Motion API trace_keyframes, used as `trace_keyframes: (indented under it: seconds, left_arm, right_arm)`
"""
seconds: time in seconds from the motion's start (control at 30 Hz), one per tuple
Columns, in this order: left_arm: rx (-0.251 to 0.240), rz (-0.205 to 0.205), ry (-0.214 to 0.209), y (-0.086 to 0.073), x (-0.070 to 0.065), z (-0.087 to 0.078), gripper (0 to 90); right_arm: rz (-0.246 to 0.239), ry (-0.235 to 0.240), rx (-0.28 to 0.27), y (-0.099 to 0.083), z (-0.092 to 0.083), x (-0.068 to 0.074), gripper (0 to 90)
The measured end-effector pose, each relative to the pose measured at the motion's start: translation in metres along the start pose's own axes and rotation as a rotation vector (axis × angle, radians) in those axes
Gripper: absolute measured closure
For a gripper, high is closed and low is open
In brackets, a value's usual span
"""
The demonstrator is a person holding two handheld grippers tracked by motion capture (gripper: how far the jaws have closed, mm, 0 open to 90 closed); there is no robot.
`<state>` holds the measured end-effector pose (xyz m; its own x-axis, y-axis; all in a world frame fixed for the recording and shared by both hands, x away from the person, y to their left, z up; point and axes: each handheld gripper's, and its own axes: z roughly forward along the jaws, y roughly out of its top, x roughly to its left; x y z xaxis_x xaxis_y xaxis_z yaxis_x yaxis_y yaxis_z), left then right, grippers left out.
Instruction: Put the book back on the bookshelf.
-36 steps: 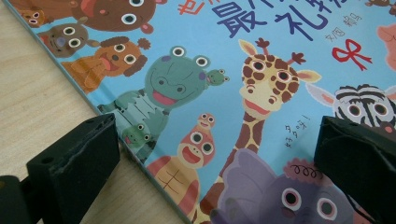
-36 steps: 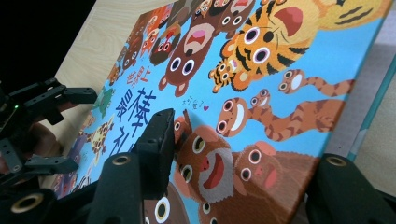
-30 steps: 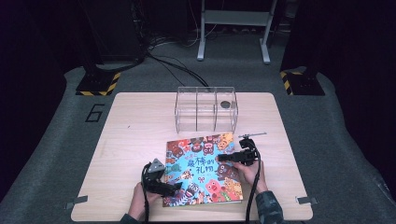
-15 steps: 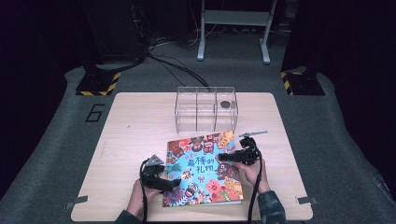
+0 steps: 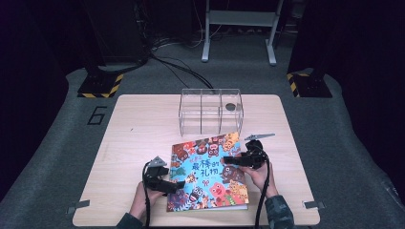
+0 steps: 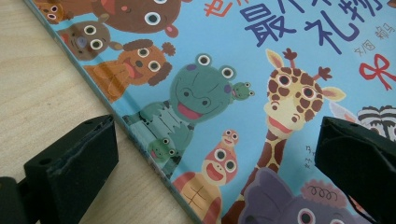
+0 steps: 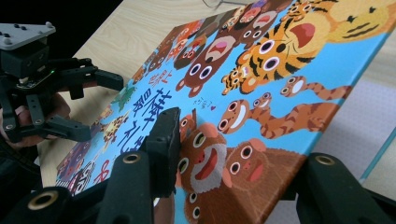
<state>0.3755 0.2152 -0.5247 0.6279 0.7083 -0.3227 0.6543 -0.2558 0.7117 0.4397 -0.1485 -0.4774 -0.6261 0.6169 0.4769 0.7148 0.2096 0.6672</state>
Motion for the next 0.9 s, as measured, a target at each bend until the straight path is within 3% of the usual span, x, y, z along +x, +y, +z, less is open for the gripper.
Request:
trace_keyframes:
  seconds: [0.17,0.2,0.27,0.67,0.83,0.9]
  left_arm:
    - [0.004,-0.015,-0.014,0.001,0.001,0.0,0.0]
    - [0.005,0.0,-0.013,0.001,0.002,0.0,0.0]
    - [-0.007,-0.019,-0.01,0.001,0.001,0.0,0.0]
    - [-0.004,-0.031,-0.019,0.005,0.004,0.002,0.0]
    - [-0.013,-0.029,-0.021,0.007,0.006,0.001,0.0]
    - [-0.015,-0.033,-0.018,0.007,0.006,0.001,0.0]
  right_arm:
    - [-0.039,-0.004,-0.014,0.002,-0.003,0.006,53.7]
    - [-0.045,-0.006,-0.016,0.001,-0.004,0.006,53.7]
    - [-0.059,-0.007,-0.022,0.0,-0.004,0.006,53.7]
    - [-0.103,-0.008,-0.057,-0.007,-0.006,0.007,53.5]
    - [-0.16,-0.012,-0.089,-0.008,-0.007,0.008,53.4]
    - [-0.141,-0.012,-0.093,-0.009,-0.008,0.009,53.4]
